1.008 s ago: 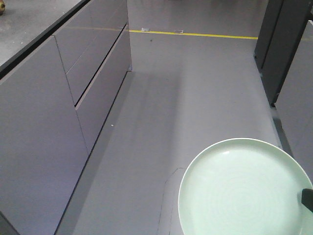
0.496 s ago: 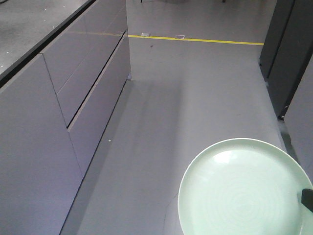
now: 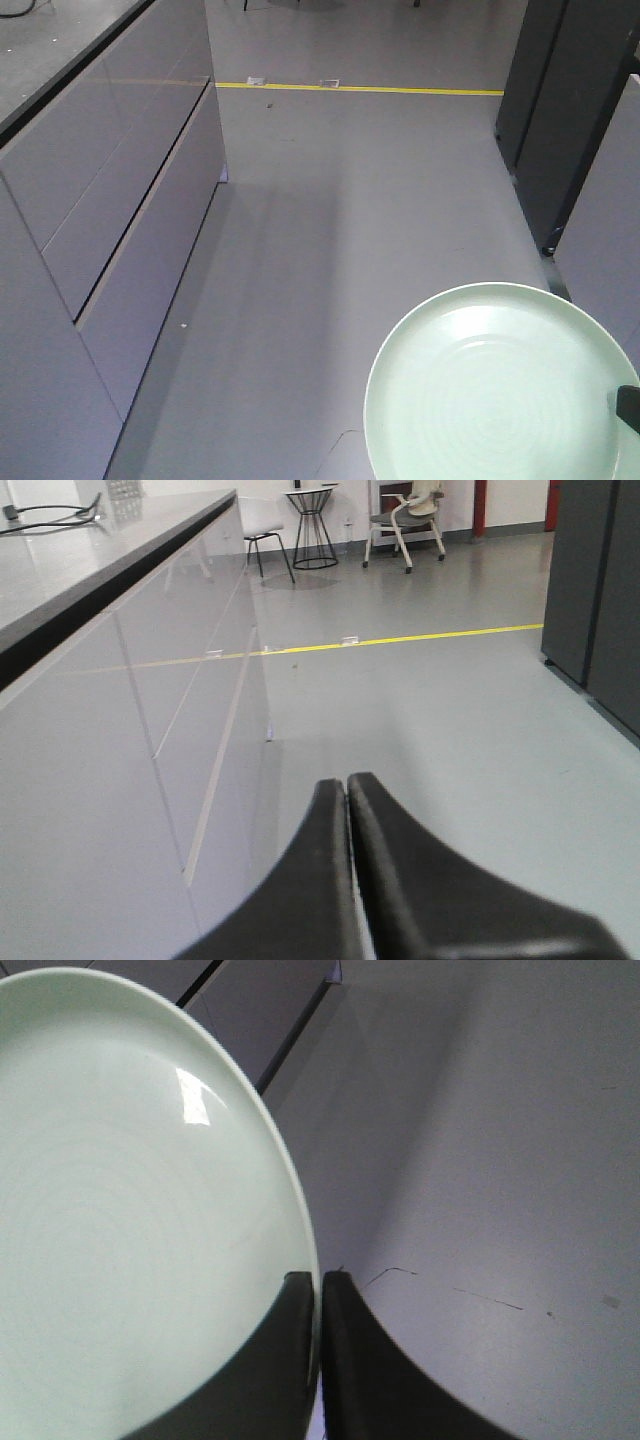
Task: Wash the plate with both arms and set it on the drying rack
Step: 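Drive along the aisle toward the sink counter holding the plate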
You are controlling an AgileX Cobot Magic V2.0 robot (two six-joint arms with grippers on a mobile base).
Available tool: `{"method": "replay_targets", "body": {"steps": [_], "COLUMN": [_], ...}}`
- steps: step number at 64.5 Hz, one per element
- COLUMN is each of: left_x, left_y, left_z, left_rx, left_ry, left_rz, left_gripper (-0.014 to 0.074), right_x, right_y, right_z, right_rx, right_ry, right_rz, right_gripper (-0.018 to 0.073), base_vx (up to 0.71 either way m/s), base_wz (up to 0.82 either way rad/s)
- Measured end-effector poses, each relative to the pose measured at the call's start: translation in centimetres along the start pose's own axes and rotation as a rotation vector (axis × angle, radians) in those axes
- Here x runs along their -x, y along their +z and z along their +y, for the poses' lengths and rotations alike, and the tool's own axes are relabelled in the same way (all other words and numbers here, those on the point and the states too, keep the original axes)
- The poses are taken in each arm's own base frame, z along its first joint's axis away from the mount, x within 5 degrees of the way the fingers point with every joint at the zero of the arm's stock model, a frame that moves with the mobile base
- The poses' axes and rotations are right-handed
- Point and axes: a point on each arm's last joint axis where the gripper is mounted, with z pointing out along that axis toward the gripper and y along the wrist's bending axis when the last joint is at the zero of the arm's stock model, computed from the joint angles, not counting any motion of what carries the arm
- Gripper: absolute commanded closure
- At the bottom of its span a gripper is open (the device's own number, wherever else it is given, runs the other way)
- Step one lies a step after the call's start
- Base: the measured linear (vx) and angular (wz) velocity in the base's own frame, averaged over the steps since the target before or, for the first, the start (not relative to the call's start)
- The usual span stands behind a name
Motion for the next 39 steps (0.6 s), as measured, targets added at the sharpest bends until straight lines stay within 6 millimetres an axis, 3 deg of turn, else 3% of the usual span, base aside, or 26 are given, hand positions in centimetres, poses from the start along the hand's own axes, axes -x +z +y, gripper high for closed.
{"method": "replay_targets", "body": {"steps": [39], "left_x": [0.00], "left_y": [0.00], "left_z": [0.00], "left_rx": [0.000], "left_ry": [0.000], "left_rz": [0.000], "left_gripper": [0.0603], "right_x": [0.00], "right_y": [0.00], "right_z": [0.00], "right_rx": [0.000], "right_ry": [0.000], "right_rz": [0.000], "right_gripper": [0.0561], "base_vx": [0.25], "base_wz": [-0.10]}}
